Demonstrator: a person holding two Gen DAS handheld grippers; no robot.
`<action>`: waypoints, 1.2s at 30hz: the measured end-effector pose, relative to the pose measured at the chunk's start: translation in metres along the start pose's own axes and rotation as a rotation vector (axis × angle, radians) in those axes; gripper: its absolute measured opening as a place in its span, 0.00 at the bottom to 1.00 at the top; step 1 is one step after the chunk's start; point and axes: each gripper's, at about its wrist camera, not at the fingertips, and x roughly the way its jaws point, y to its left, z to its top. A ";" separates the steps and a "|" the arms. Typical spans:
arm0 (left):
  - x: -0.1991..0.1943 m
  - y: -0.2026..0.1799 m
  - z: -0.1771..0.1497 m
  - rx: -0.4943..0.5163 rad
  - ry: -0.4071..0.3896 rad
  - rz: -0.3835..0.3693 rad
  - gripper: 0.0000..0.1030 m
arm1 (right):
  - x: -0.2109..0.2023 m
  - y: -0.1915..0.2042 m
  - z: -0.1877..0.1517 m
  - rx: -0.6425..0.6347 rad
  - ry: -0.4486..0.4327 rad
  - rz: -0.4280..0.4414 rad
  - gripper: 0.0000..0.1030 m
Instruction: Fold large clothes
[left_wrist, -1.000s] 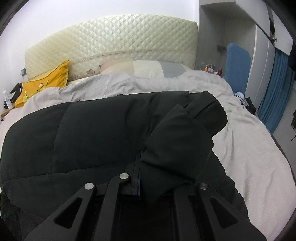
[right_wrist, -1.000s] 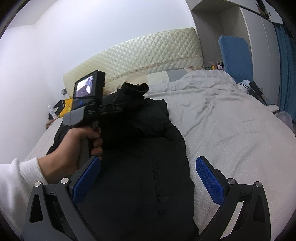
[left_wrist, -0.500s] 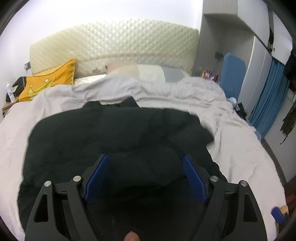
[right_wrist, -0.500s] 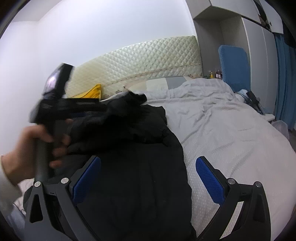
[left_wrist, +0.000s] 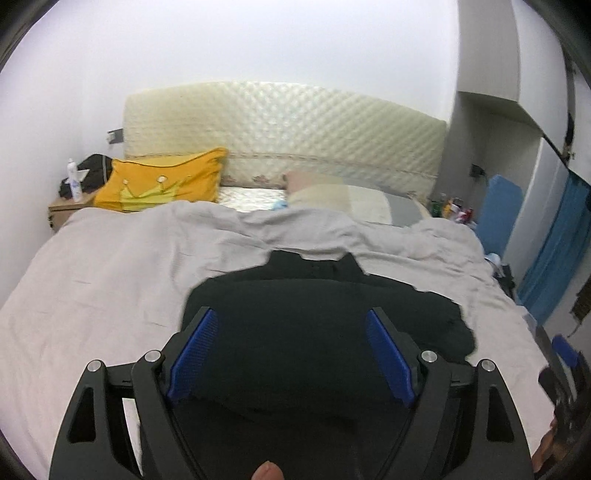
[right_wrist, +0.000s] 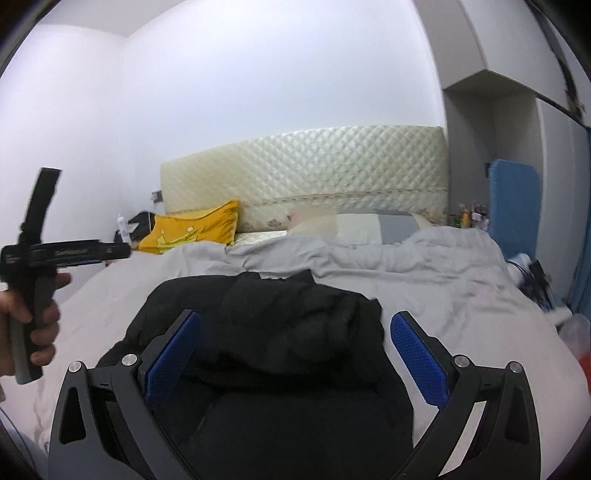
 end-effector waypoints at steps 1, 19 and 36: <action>0.008 0.008 0.002 -0.005 0.001 0.007 0.81 | 0.018 0.002 0.006 -0.004 0.023 0.007 0.94; 0.206 0.027 -0.043 0.075 0.114 0.082 0.81 | 0.234 0.004 -0.044 0.000 0.249 -0.023 0.76; 0.265 0.026 -0.052 0.082 0.137 0.092 0.83 | 0.297 -0.003 -0.071 0.001 0.273 -0.033 0.78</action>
